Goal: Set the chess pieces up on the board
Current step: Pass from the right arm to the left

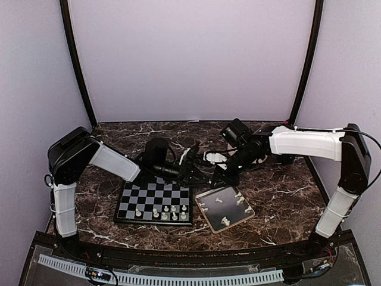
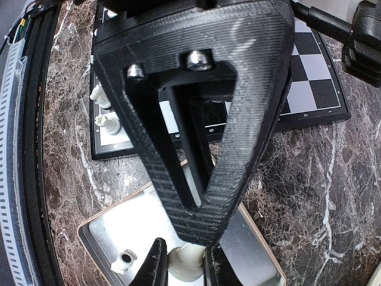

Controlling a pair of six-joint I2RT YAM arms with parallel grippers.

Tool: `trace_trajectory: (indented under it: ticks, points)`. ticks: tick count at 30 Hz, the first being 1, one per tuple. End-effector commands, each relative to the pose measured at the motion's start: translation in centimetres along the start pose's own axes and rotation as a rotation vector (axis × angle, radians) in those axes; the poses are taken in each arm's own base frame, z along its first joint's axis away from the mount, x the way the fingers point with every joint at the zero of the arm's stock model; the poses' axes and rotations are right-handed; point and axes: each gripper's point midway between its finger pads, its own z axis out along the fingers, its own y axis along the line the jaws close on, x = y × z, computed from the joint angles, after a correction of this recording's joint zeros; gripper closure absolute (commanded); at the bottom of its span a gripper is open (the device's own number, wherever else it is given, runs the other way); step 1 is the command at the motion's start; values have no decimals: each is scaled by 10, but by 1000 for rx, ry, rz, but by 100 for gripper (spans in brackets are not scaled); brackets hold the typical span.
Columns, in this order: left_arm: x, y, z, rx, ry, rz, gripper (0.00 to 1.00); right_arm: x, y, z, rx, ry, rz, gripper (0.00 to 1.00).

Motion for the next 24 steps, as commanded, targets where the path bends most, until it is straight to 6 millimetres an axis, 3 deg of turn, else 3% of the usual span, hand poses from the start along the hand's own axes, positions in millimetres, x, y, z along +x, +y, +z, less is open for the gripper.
trace_trajectory:
  ticks: [1, 12, 15, 19, 21, 24]
  points:
    - [-8, -13, 3, 42, -7, 37, 73, -9, 1, -1, -19, -25, -16, 87]
    - [-10, -15, 4, 59, -9, 47, 87, -9, 0, -1, -14, -24, -14, 86]
    - [-11, -18, 2, 61, -10, 53, 91, -9, 0, -4, -11, -23, -21, 80]
    - [-16, -25, -11, 35, -24, 84, 92, -7, 3, -33, 14, -66, -57, 60]
    - [-17, -25, -23, -26, -26, 90, 93, -4, 4, -53, 38, -103, -53, 56]
    - [-17, -23, -46, -172, -25, 148, 92, 12, 0, -67, 72, -111, -24, 54]
